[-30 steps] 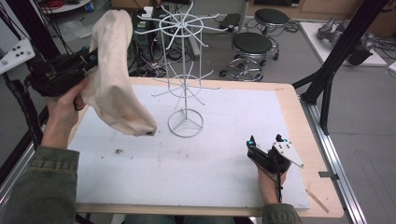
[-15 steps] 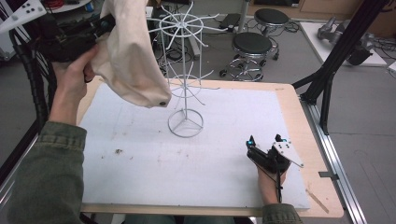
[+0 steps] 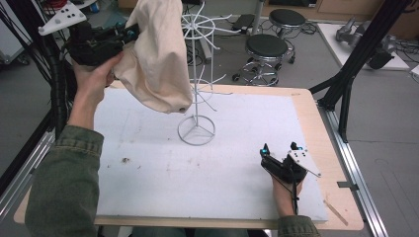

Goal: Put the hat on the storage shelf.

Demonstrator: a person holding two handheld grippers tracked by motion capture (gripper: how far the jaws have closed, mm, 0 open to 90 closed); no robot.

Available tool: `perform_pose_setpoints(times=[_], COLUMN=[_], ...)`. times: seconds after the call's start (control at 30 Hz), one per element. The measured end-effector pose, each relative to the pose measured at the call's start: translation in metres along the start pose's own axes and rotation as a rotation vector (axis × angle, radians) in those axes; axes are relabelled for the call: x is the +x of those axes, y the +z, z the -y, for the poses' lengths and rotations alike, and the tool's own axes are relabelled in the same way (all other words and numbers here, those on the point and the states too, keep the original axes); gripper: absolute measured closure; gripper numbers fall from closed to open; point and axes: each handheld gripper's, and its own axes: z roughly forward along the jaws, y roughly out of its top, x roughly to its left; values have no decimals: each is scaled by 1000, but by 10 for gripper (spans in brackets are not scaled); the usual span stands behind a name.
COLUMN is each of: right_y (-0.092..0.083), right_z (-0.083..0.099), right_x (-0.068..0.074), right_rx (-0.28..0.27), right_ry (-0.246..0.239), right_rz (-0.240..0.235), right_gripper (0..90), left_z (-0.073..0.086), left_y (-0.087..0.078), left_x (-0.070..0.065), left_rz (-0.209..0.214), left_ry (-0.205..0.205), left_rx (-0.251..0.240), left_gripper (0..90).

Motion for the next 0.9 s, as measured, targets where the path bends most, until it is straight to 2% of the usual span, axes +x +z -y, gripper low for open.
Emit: perform_pose_setpoints(times=[0.1, 0.2, 0.33, 0.53, 0.67, 0.77, 0.9], right_y=[0, 1, 0, 0, 0, 0, 0], right_z=[0, 0, 0, 0, 0, 0, 0], right_x=[0, 0, 1, 0, 0, 0, 0], right_rx=[1, 2, 5, 1, 2, 2, 6], right_ry=[0, 0, 0, -3, -3, -3, 2], right_rz=[1, 7, 6, 9, 9, 10, 12], right_gripper=[48, 48, 48, 48, 48, 48, 48], left_z=[2, 4, 7, 17, 22, 25, 26], left_y=[-1, -3, -6, -12, -13, -13, -12], left_x=[1, -2, -5, -5, -1, -1, -2], left_rz=[-14, -22, -22, -16, -7, -3, -31], left_ry=[10, 43, 62, 68, 45, 37, 36], left_rx=[9, 18, 23, 21, 22, 26, 27], left_gripper=[757, 751, 747, 716, 675, 630, 512])
